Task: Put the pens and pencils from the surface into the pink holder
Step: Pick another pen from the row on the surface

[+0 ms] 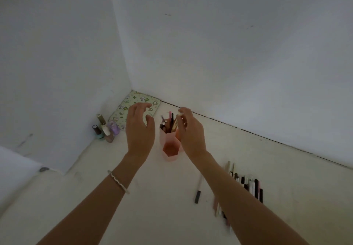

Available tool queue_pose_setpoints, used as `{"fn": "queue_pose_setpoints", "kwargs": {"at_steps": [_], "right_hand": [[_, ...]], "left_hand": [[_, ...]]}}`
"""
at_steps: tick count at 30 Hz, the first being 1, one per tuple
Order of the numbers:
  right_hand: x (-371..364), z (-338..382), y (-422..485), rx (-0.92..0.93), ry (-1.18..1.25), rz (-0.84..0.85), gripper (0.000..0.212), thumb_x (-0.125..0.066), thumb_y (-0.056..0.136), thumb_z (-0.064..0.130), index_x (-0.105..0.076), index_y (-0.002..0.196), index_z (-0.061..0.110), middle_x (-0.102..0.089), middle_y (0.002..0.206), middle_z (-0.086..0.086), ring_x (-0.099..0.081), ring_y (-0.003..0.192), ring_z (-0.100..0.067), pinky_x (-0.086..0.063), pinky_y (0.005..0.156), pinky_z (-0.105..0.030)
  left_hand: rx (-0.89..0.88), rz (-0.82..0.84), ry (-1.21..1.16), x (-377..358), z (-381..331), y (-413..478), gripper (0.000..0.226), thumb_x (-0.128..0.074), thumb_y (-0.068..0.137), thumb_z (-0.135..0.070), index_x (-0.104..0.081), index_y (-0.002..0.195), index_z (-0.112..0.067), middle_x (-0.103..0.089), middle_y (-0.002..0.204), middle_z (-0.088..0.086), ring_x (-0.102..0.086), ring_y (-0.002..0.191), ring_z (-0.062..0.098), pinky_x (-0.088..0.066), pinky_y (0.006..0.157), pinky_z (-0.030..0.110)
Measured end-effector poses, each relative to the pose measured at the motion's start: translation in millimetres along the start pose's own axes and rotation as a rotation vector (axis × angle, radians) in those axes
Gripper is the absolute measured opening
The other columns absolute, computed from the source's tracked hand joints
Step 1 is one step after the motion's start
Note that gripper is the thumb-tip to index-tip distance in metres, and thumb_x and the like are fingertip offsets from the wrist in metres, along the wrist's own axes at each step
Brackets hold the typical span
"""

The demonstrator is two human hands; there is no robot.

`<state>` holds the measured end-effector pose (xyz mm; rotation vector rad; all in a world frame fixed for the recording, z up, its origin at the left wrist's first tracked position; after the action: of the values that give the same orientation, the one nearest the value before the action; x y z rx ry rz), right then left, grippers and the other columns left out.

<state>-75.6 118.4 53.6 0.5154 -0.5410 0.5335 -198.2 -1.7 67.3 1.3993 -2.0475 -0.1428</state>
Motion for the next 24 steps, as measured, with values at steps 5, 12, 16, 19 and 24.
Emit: {"fn": "queue_pose_setpoints", "kwargs": {"at_steps": [5,12,16,19,24], "right_hand": [[14.8,-4.3,-8.9,0.092,-0.117,-0.106,0.028,-0.047,0.096,0.021,-0.063,0.117,0.013,-0.066,0.107,0.000,-0.060,0.085,-0.012,-0.051,0.075,-0.022],[87.8,-70.9,-17.1,-0.234,-0.062,-0.164,0.027,-0.050,0.092,0.005,-0.062,0.113,0.017,-0.064,0.097,0.008,-0.057,0.073,-0.002,-0.044,0.069,-0.019],[122.5,-107.0,-37.6,-0.339,-0.087,-0.164,0.021,-0.050,0.095,0.009,-0.065,0.107,0.017,-0.066,0.095,0.007,-0.056,0.070,0.000,-0.044,0.069,-0.018],[133.6,-125.6,-50.8,-0.390,-0.090,-0.134,0.021,-0.050,0.094,0.008,-0.066,0.103,0.017,-0.066,0.091,0.008,-0.053,0.060,-0.005,-0.046,0.065,-0.020],[118.7,-161.0,-62.4,-0.537,-0.362,0.172,0.014,-0.050,0.089,0.013,-0.064,0.086,0.009,-0.062,0.080,0.001,-0.058,0.069,-0.016,-0.044,0.063,-0.026]], "left_hand": [[-0.055,0.120,-0.082,-15.9,-36.6,-34.3,0.021,-0.052,0.085,0.003,-0.057,0.094,-0.015,-0.053,0.097,-0.005,-0.056,0.081,0.012,-0.052,0.069,0.025],[0.068,0.956,0.366,-137.1,-19.9,-147.5,0.019,-0.049,0.095,-0.024,-0.050,0.112,-0.018,-0.057,0.107,0.001,-0.061,0.095,0.018,-0.053,0.084,0.032],[0.035,1.095,0.549,-172.1,-13.1,-186.7,0.047,-0.048,0.097,-0.036,-0.035,0.135,-0.011,-0.053,0.125,0.008,-0.059,0.111,0.025,-0.048,0.089,0.034],[-0.052,1.113,0.659,-184.0,-10.5,-201.1,0.056,-0.046,0.100,-0.029,-0.024,0.147,-0.011,-0.048,0.132,0.008,-0.056,0.117,0.024,-0.047,0.093,0.034],[0.146,0.992,0.392,-179.4,-10.8,-174.5,0.058,-0.053,0.090,-0.015,-0.029,0.142,-0.017,-0.059,0.109,0.007,-0.063,0.095,0.024,-0.051,0.078,0.033]]}}
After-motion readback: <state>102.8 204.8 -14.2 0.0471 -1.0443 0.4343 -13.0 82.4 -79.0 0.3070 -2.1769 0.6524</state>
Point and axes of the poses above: each hand's wrist, its own y-axis towards the middle knuckle, its own x-axis out of the back of the hand, z = x × y, the point moved 7 cm from there along y, towards the middle knuckle
